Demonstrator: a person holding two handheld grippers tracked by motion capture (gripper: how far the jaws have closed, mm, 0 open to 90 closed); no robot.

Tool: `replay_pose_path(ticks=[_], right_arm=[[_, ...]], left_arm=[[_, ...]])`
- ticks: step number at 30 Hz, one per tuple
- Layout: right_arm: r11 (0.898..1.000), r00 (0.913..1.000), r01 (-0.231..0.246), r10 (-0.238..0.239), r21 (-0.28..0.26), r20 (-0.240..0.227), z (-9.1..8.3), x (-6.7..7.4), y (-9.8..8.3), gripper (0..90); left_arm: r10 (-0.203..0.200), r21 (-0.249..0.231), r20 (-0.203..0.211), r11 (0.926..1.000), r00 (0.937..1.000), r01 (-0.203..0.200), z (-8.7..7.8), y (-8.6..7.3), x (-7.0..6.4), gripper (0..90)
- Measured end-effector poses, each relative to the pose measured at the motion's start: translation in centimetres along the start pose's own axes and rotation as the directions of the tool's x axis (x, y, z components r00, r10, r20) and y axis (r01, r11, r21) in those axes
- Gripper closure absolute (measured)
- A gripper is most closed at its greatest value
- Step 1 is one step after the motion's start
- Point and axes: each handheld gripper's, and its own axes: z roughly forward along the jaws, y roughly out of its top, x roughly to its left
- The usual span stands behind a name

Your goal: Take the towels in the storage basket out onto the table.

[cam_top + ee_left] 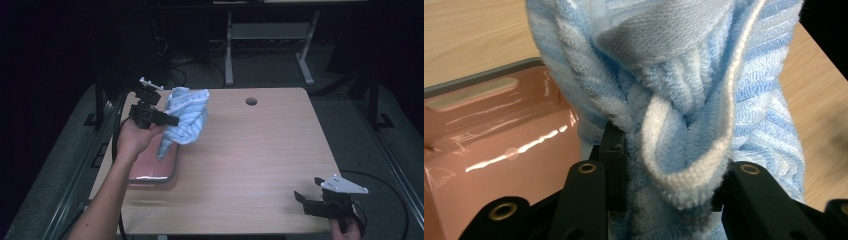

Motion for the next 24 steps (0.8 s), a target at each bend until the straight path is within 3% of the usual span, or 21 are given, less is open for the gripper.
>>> replay_pose_path(ticks=[24], right_arm=[[1.0, 0.9999, 0.009, -0.009, -0.005, -0.011, 0.1, 0.1, 0.1, 13.8]], left_arm=[[0.057, 0.033, 0.046, 0.9977, 0.9973, -0.059, 2.9, 2.1, -3.6, 64.7]])
